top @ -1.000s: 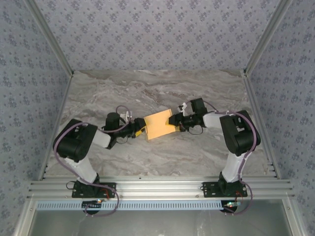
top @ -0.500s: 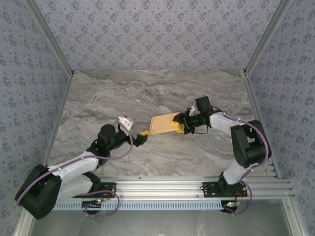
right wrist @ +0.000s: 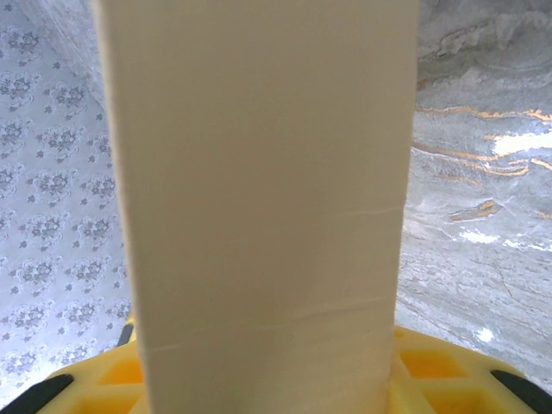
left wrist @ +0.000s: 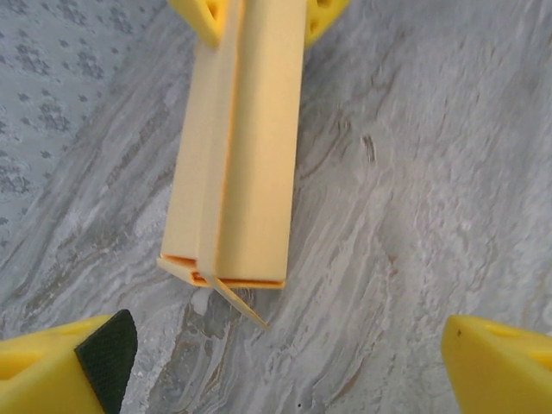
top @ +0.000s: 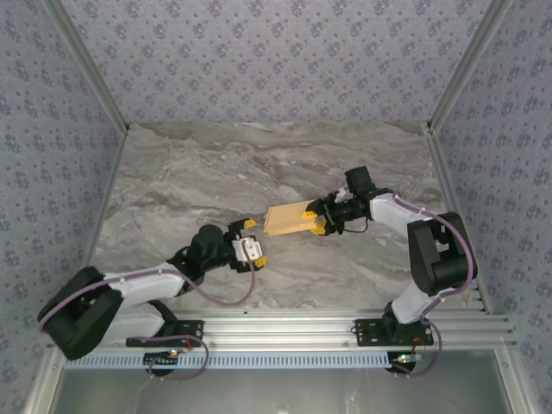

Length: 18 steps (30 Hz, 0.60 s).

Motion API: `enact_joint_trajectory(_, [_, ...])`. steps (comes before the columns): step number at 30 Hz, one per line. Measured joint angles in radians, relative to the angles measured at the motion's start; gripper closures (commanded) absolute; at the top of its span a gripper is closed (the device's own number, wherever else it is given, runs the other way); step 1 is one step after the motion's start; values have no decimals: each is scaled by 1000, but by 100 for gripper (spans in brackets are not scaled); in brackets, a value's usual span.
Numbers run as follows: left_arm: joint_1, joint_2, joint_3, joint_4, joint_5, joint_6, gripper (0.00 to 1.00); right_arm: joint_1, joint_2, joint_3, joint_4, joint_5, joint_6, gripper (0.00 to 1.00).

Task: Fold the paper box

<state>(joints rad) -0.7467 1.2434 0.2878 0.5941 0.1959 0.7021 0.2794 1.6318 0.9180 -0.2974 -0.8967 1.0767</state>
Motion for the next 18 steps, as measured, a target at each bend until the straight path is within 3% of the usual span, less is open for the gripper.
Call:
enact_joint_trajectory(9, [-2, 280, 55, 179, -27, 76, 25, 13, -26, -10, -6, 11, 39, 60])
enact_joint_trajectory(15, [-2, 341, 68, 278, -43, 64, 31, 14, -48, -24, -2, 22, 70, 61])
enact_joint_trajectory(18, [0, 351, 73, 295, -44, 56, 42, 15, -53, -24, -3, 26, 87, 62])
